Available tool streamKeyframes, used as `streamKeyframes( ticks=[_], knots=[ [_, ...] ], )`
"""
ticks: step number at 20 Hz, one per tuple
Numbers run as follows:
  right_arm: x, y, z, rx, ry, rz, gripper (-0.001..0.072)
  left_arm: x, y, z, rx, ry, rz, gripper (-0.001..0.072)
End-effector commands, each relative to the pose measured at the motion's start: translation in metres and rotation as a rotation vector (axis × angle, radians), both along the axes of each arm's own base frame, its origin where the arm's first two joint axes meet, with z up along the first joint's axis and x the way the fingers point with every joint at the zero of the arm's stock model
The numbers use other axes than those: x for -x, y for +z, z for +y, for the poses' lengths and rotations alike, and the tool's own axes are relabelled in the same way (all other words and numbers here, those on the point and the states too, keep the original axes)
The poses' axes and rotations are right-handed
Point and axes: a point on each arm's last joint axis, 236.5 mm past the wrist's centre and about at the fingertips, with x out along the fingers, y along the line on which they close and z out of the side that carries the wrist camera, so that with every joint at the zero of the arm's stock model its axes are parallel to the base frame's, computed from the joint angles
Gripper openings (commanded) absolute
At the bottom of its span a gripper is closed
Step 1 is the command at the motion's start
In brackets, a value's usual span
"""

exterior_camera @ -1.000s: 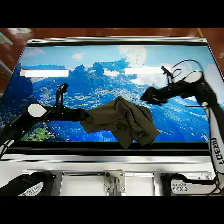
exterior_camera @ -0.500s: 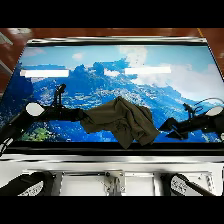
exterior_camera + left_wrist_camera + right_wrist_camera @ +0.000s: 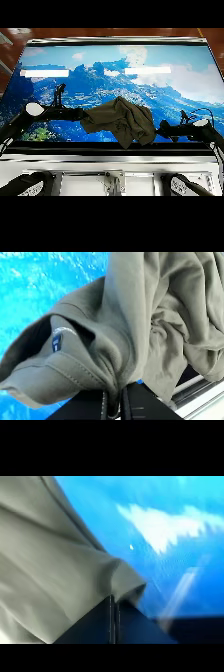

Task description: Fold the shirts.

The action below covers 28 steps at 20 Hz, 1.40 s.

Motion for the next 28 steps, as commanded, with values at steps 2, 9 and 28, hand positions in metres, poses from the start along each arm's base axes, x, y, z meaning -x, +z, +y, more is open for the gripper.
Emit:
streamKeyframes(
  ticks=[2,9,28],
  knots=[
    [-0.040,0.020,0.003,-0.027,-0.064,-0.141,0.0061,-0.010,0.002,0.004,-0.003,0.031,-0.033,0.0050],
    [-0.103,0.228,0.001,0.170,0.239,-0.765,0.0060,-0.058,0.167,0.015,0.027,0.009,-0.455,0.0049],
    [0.048,0.415,-0.032,0.674,0.333,-0.767,0.0060,0.093,0.300,0.153,-0.501,0.096,-0.516,0.0049]
  ],
)
